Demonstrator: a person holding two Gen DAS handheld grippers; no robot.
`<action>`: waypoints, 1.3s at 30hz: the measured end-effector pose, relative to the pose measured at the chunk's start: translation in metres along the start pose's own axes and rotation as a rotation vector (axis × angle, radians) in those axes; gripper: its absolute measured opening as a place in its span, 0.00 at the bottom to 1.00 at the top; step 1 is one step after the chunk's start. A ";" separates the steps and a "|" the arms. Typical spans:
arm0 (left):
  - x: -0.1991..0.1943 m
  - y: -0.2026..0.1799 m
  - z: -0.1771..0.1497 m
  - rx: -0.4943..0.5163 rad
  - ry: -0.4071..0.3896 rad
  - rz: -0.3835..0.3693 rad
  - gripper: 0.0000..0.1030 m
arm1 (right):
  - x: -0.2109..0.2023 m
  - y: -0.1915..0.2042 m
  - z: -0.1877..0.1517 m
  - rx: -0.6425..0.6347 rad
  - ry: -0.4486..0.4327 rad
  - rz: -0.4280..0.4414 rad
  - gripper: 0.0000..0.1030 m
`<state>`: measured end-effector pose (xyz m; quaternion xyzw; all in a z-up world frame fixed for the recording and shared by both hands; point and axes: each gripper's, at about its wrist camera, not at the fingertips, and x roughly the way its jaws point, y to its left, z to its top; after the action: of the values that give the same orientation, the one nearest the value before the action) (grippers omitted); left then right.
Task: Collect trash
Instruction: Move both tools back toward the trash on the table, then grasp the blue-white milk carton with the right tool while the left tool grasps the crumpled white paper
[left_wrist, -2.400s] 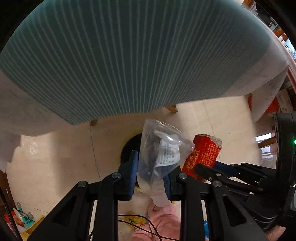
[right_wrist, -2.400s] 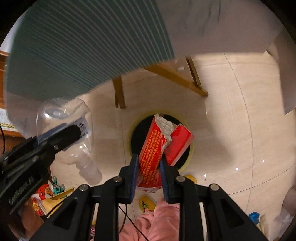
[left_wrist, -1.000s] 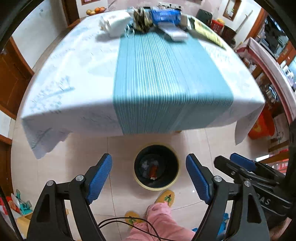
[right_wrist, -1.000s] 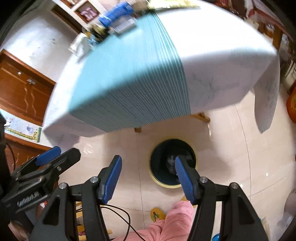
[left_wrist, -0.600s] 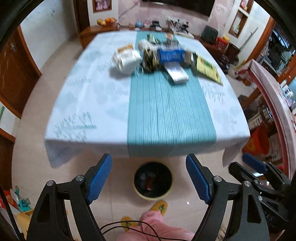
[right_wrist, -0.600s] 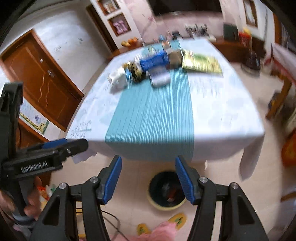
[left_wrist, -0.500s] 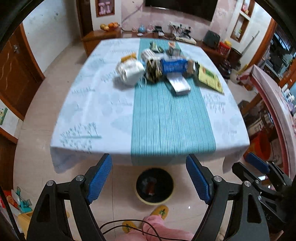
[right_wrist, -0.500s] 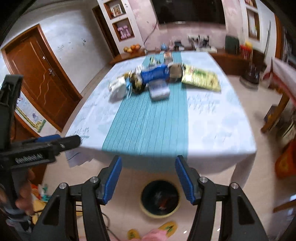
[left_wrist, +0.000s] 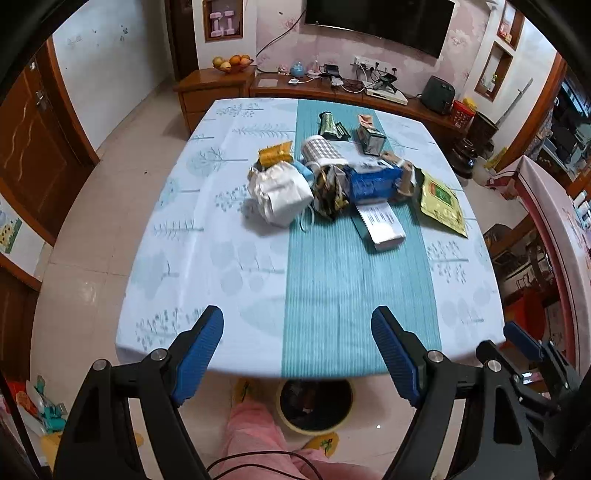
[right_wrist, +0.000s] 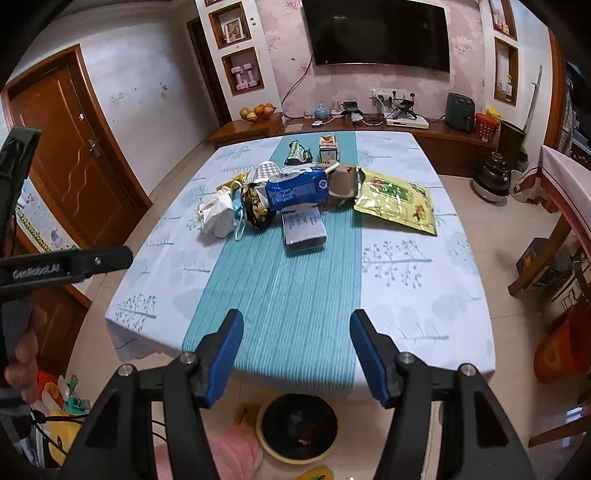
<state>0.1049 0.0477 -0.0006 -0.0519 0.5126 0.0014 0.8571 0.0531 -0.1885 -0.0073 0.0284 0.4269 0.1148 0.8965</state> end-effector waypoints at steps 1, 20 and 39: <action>0.003 0.002 0.005 0.001 0.004 -0.001 0.79 | 0.003 0.001 0.004 0.003 0.000 0.003 0.58; 0.171 0.048 0.151 -0.042 0.286 -0.150 0.79 | 0.106 0.038 0.111 0.188 0.025 -0.063 0.58; 0.234 0.047 0.161 -0.090 0.417 -0.264 0.81 | 0.151 0.065 0.124 0.197 0.110 -0.044 0.58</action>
<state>0.3542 0.0968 -0.1346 -0.1559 0.6664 -0.0985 0.7224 0.2292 -0.0850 -0.0332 0.1008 0.4851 0.0538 0.8669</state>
